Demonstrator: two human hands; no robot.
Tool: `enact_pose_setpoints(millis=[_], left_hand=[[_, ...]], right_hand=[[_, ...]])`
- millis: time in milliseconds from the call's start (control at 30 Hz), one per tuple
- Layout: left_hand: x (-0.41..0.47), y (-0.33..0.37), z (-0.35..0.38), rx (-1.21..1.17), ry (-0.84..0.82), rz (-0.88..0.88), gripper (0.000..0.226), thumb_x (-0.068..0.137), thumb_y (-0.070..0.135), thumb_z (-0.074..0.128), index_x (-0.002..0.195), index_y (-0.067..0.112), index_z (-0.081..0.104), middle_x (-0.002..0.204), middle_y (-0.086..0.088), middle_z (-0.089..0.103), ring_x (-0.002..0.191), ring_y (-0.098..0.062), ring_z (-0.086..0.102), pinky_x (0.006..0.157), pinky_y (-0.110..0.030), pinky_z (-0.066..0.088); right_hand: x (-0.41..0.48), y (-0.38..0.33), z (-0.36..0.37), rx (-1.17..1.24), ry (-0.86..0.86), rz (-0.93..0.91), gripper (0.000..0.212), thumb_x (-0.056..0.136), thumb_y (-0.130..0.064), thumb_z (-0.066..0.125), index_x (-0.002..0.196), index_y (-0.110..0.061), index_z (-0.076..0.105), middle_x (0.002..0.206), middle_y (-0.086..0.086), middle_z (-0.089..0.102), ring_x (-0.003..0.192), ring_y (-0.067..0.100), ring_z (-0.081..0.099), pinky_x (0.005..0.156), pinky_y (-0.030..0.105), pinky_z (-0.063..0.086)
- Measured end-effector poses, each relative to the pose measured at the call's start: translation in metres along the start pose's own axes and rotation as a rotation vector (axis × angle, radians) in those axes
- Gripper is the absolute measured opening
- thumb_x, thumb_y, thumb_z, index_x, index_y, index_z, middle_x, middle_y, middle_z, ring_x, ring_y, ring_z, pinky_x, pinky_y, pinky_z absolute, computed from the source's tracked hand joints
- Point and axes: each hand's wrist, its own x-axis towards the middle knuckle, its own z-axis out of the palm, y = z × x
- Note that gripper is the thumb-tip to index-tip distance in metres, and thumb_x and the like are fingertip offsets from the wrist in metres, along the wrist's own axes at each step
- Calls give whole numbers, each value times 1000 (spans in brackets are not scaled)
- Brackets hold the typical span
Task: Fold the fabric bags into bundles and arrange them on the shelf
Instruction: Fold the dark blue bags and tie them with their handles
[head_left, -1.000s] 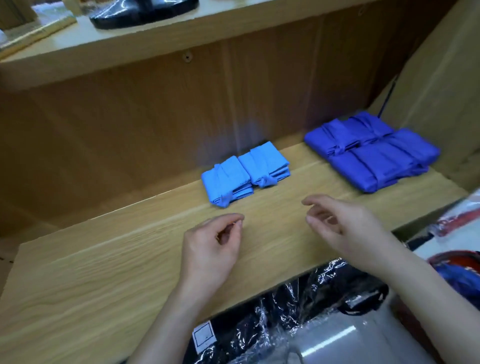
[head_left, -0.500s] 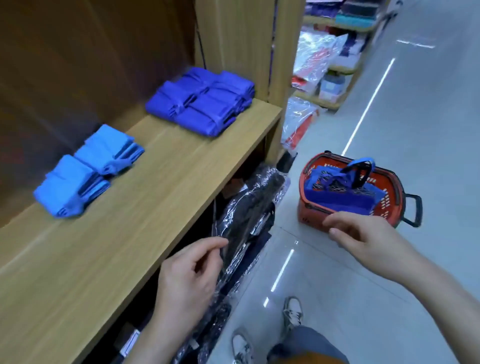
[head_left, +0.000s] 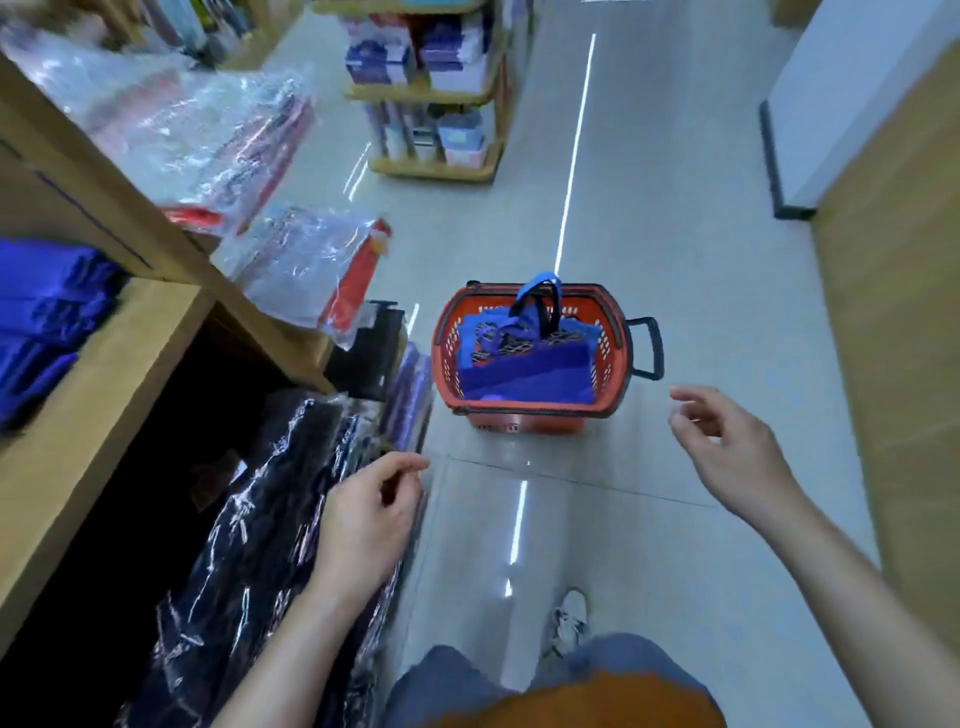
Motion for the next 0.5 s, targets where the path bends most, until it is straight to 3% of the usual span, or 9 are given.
enact_pose_setpoints(millis=[133,367,500], left_hand=[[54,18,49,89,-45,6,28,87,6,61,82,31,72,70,11,70,73,-2,63,63,-3,41],[177,9,128,147,-137,-76,21,88,13,60,85,30,73,72,14,66,63,-2,57,71,-23,47],[264,-12,179,130,-193,-174,16,92,20,58,95,29,72,92,14,69,92,-8,63,84,-26,51]], right_hand=[[48,25,-10,58,42,81,24,94,-17,59,118,-21,63,104,3,66,92,15,59,80,22,37],[154,48,23,63,7,125,30,86,-19,71,114,-25,62,106,-3,66,94,15,64,79,22,47],[229,60,63,27,-44,141,28,85,-22,73,109,-30,61,97,-12,67,92,9,65,72,16,47]])
